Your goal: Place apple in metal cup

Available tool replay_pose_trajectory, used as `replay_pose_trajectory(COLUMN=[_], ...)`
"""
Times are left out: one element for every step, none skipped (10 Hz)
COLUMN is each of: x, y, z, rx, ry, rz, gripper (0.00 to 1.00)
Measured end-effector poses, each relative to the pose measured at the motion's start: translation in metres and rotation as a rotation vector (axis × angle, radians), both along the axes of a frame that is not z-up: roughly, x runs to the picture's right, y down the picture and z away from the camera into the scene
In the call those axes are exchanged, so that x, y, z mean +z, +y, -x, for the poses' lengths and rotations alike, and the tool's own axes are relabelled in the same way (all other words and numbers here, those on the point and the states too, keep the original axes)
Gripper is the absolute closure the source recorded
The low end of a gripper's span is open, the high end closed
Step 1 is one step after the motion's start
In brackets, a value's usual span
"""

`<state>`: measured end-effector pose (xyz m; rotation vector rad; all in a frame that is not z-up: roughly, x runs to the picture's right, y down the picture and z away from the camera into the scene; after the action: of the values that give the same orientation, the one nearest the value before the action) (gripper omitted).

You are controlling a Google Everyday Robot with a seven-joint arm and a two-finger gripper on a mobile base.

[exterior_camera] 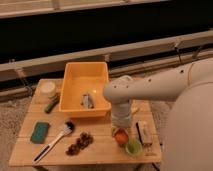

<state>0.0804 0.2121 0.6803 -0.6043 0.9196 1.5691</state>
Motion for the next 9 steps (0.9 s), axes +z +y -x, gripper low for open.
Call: replay_pose_trajectory(x=[0.003,0.006,0.008,0.011,0.013,0.014,0.015,0.015,0.016], y=[-0.001,-0.002,-0.003,-0.003,-0.002,-0.002,-0.002,-0.002,-0.002], z=[-0.003,-0.005,-0.006,-0.007,-0.007,-0.007,-0.007,-0.008,-0.007], rx=[0.003,0.008,0.010,0.011,0.013,0.014,0.015,0.018,0.020], ry=[0.008,0.014,0.017,0.019,0.021,0.023,0.024,0.027,0.027], rz=[-0.006,-0.010,-0.014,-0.015,-0.015,-0.015,-0.016,-0.017,-0.019], gripper=[1.00,1.00,1.00,0.96,0.87,0.77,0.67,0.57,0.47])
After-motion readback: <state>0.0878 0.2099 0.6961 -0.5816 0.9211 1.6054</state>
